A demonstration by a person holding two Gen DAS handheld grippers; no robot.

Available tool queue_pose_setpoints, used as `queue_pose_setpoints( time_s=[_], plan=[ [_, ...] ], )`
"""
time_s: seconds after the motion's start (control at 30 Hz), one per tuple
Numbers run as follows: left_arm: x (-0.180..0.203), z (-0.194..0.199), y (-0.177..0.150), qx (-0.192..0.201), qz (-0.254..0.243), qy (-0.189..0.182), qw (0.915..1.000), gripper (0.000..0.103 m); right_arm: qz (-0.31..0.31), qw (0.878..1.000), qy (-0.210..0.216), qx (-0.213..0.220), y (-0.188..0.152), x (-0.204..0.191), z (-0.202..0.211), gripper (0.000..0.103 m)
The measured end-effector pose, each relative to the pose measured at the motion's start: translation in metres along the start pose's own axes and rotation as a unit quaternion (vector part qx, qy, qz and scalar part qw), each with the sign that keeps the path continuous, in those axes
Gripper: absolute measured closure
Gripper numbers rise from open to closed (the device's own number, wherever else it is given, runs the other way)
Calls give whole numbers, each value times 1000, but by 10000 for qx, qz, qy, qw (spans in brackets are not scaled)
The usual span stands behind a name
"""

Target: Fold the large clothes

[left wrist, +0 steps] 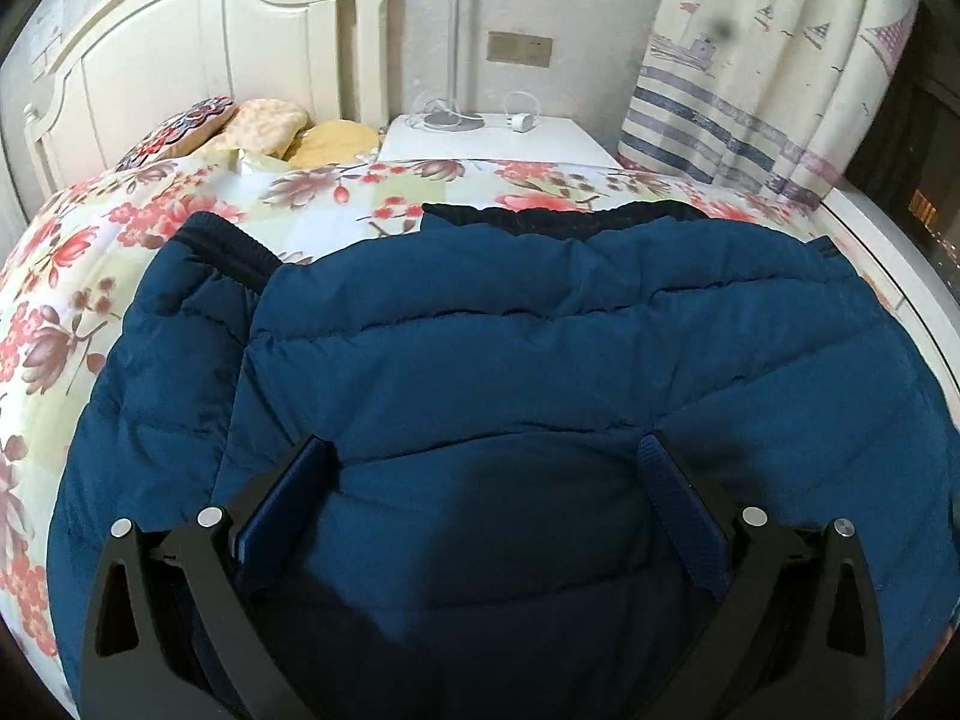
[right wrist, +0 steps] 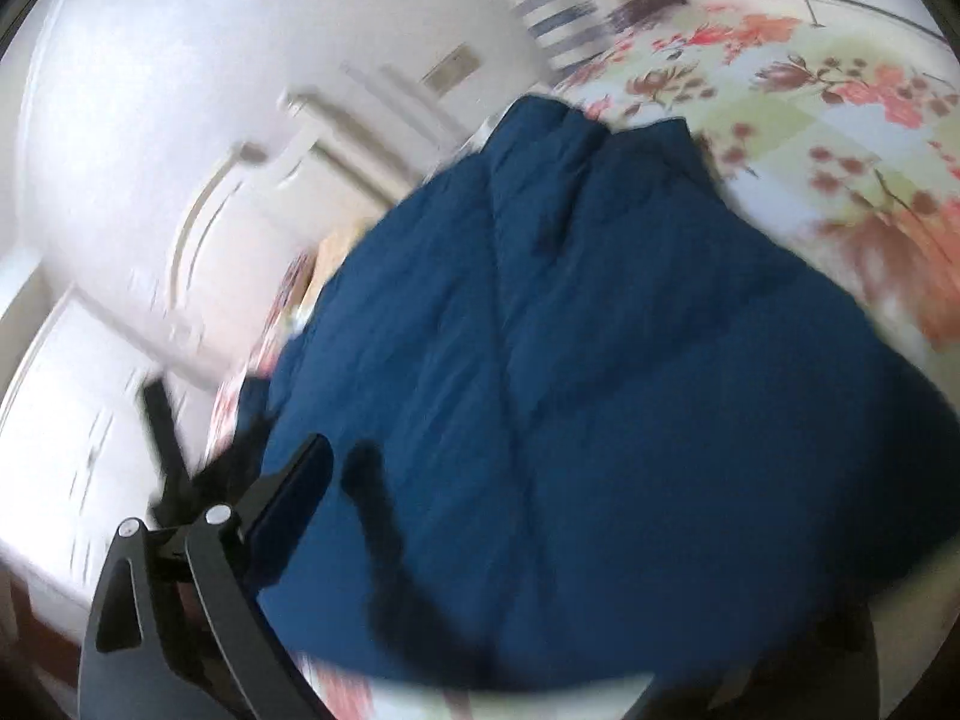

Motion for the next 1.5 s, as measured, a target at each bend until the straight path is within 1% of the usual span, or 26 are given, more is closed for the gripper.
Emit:
queue_pose_setpoints(
  time_s=[0.03,0.07,0.1,0.2,0.3,0.37,0.4,0.47,0.53,0.63,0.67,0.73,0.83,0.9,0.97,1.03,1.1,1.13,1.17,1.2,1.23,1.33,1.4,1.43,1.47,1.5],
  plan=[
    [-2,0,0,2,36,50,10000,4,-136,9996,173,180,6,-1,-5,11],
    [-5,-1,1,5,97,116,9999,4,-299,9990,202,277,9,6,-7,43],
    [-7,-1,1,12,150,140,9998,4,-454,9974,478,300,9,8,-7,57],
    [-5,3,0,77,99,94,9999,4,-168,9963,663,527,6,3,16,70],
    [12,16,-4,85,-220,6,9997,5,131,9940,851,680,-3,-5,53,72],
    [32,29,-1,138,-348,-250,9990,5,404,9932,743,795,-12,-2,79,73],
    [43,37,5,236,-401,-249,9986,5,477,9929,703,832,-16,0,86,73],
    [65,42,18,347,-499,-140,9981,5,431,9924,716,909,-22,12,106,72],
    [89,35,30,310,-653,-92,9973,5,408,9924,683,934,-25,22,121,72],
    [134,-1,25,-186,-1138,155,9932,5,422,9925,617,969,-28,30,135,72],
    [144,-13,19,-333,-1361,412,9893,4,456,9925,583,971,-28,33,138,72],
    [152,-15,20,-171,-1504,702,9860,4,518,9924,530,978,-25,34,135,72],
    [145,4,15,-83,-1474,711,9865,5,570,9922,519,977,-26,34,136,72],
    [141,33,7,119,-1421,591,9880,5,573,9923,516,973,-27,37,135,72],
    [140,80,-15,470,-1491,214,9875,5,545,9923,504,992,-28,39,135,72],
    [140,103,-43,561,-1700,245,9835,5,527,9924,488,999,-31,38,135,72],
    [146,107,-80,374,-1931,122,9804,5,581,9923,447,1002,-29,35,135,71],
    [148,110,-103,487,-2052,182,9773,5,626,9922,408,995,-29,33,134,71],
    [147,113,-112,704,-2114,306,9744,5,698,9920,331,1002,-30,32,134,71],
    [147,117,-119,881,-2177,404,9712,5,767,9916,261,1012,-32,30,135,70],
    [145,118,-122,882,-2165,394,9715,5,812,9912,214,1022,-32,28,136,70],
    [140,133,-126,732,-1952,4,9780,5,868,9908,66,1037,-30,24,137,71],
    [147,137,-139,699,-2129,-277,9742,5,961,9895,-87,1075,-30,20,137,71],
    [152,136,-148,651,-2281,-334,9709,5,1056,9882,-196,1092,-31,16,136,71],
    [153,134,-154,755,-2377,-300,9679,5,1174,9862,-327,1122,-32,12,136,71],
    [151,133,-154,788,-2341,-371,9683,5,1266,9844,-414,1148,-33,8,137,71]
  ],
)
Point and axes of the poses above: each gripper's, at about its wrist camera, not at the fingertips, and z roughly against the way its jaws point, x to its right, y to its top, the point moved 9 cm from there along -z, roughly the way its jaws point, and after that the axes turned 3 degrees about y, right-handed, at the moved point
